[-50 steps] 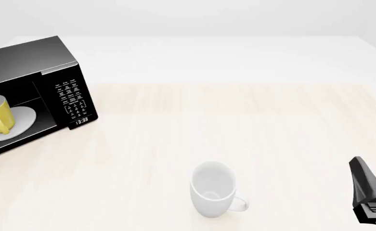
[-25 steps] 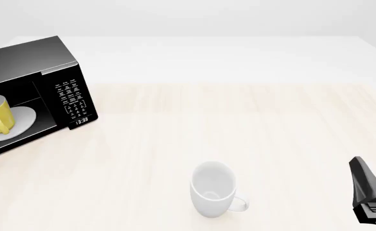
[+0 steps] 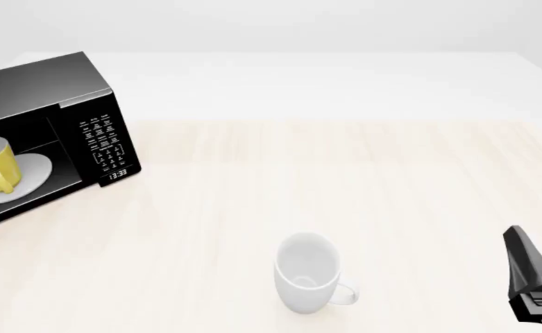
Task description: Put the yellow and white mug in the microwave and close it.
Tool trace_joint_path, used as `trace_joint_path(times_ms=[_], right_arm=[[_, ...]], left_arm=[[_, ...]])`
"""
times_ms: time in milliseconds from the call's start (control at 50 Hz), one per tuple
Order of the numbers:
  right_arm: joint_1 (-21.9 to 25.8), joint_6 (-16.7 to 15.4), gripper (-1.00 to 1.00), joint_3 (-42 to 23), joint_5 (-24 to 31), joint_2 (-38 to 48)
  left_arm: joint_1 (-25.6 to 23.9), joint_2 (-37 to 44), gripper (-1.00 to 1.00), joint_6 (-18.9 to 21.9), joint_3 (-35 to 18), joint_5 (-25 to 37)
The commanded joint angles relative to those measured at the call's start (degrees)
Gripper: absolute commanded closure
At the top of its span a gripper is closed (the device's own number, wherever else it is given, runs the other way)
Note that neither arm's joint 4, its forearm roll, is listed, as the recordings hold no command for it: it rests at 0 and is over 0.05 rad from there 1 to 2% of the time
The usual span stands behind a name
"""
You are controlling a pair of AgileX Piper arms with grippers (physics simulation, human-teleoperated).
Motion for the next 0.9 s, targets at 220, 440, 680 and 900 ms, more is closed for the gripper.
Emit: trace_joint_path(times_ms=[220, 440, 680, 900], right_arm=[[0.01, 0.00, -1.00, 0.00, 0.00, 0.00], [0.00, 0.01, -1.00, 0.00, 0.00, 0.00], [0.01, 0.00, -1.00, 0.00, 0.00, 0.00], [0.01, 0.01, -1.00, 0.00, 0.00, 0.00]], left_arm=[[-3.37, 2.69, -1.00, 2.47, 3.61, -2.98], [-7.40, 3.51, -1.00, 2.16, 4.47, -2.39], [-9.60, 6.03, -1.00, 2.28, 5.25, -3.70], [-12.36, 7.67, -1.00, 1.78, 6.02, -4.15]])
